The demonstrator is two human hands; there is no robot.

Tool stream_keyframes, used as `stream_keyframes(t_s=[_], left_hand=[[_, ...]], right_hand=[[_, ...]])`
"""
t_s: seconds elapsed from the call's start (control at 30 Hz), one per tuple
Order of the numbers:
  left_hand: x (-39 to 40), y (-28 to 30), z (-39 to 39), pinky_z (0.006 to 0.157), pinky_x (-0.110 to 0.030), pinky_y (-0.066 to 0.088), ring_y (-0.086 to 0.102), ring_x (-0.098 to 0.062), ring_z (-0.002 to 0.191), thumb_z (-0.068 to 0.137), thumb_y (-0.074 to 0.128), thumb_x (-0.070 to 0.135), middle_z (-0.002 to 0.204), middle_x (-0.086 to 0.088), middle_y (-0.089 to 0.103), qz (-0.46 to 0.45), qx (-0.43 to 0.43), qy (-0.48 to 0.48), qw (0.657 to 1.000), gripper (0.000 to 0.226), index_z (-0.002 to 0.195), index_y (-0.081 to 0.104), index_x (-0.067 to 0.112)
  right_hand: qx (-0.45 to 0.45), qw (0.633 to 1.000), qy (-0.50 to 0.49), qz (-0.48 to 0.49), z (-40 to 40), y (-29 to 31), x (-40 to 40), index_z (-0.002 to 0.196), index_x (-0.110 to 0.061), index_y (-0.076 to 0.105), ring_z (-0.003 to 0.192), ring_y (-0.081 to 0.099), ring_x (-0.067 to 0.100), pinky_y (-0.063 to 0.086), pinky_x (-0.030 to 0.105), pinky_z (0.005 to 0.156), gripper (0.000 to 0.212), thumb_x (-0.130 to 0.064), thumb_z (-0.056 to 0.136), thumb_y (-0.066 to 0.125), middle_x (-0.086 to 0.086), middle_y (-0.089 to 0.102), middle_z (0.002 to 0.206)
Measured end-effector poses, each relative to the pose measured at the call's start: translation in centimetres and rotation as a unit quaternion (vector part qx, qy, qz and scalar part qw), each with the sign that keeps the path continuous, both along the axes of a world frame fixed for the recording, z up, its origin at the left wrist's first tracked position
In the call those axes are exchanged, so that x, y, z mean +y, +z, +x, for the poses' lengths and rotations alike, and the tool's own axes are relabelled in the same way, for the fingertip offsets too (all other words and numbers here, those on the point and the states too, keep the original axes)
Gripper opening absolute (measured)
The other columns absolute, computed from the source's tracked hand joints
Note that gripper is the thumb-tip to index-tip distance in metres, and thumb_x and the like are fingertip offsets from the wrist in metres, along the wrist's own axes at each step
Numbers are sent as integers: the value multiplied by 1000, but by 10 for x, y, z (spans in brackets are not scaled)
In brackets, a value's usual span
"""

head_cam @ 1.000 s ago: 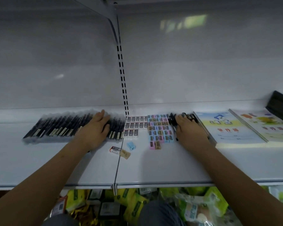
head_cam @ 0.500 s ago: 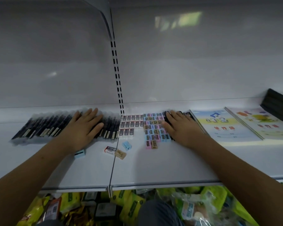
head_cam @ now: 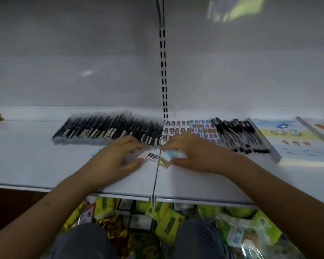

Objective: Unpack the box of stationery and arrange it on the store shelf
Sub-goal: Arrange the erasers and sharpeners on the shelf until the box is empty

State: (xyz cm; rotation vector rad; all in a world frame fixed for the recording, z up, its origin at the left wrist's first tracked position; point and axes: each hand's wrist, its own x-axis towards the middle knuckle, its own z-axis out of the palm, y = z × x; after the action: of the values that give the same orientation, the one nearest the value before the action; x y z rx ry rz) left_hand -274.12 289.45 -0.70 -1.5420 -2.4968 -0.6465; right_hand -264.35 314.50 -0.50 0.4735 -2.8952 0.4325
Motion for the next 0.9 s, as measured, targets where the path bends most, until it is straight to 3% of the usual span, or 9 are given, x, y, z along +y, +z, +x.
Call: stream_keyframes(t_s=[0.13,0.23,0.33,0.37,0.47,0.57,0.63,0.73,0.9], left_hand=[[25,-4,4,77,-12,45,54,0,93,93,64,33,112,19,55,-18,-32,-35,999,31,124,63,35],[33,-3,-1,70,-11,42,54,-1,84,93,65,26,105,14,54,-26,-41,-37,998,24,116,68,28],[44,7,-10,76,-13,44,53,-4,88,91,67,22,106,9,52,31,-15,-51,998,26,117,68,25],[50,10,-11,77,-12,43,53,-4,89,90,68,20,106,7,51,54,-7,-55,997,27,116,68,23],[76,11,-5,80,-9,43,54,-2,89,88,71,12,104,4,53,114,-17,-69,991,28,115,69,19],[94,5,-3,89,-14,48,58,-1,97,88,70,10,110,8,56,156,-75,-54,984,35,120,64,23],[97,-1,-9,94,-19,49,58,0,102,89,70,14,113,12,56,163,-76,-22,983,39,124,59,26],[95,-9,-18,93,-21,47,53,1,103,89,69,23,112,18,54,120,-24,17,992,32,120,63,28],[96,-21,-23,88,-36,49,54,-9,96,89,70,30,105,11,63,78,52,-12,996,22,110,73,24]], right_hand=[[-18,999,-15,-23,-3,-2,0,110,-24,71,92,55,4,46,23,85,23,-25,87,69,-7,62,106],[-4,999,-35,-21,3,2,3,115,-24,68,92,53,3,42,20,84,28,-33,89,68,-10,60,108],[16,983,-101,-154,5,12,4,119,-24,64,84,60,0,45,12,75,34,-35,88,68,-14,64,100],[-14,962,-120,-246,3,17,1,118,-23,64,82,66,2,50,13,74,34,-34,86,70,-11,69,95],[-127,848,-157,-490,-2,29,-5,108,-11,67,79,74,20,60,27,74,24,-18,86,73,9,75,84],[-116,803,-228,-539,-4,36,1,97,-1,70,67,72,19,60,26,66,11,-2,86,69,16,73,77],[-76,808,-278,-514,-5,35,10,94,1,69,59,71,18,58,23,57,10,-2,84,70,17,73,74],[-17,848,-314,-427,-8,32,20,84,-3,70,51,69,17,58,24,53,11,-12,82,76,12,71,63],[43,905,-307,-293,-14,35,25,73,-11,74,38,58,6,48,14,44,22,-28,87,73,1,66,50]])
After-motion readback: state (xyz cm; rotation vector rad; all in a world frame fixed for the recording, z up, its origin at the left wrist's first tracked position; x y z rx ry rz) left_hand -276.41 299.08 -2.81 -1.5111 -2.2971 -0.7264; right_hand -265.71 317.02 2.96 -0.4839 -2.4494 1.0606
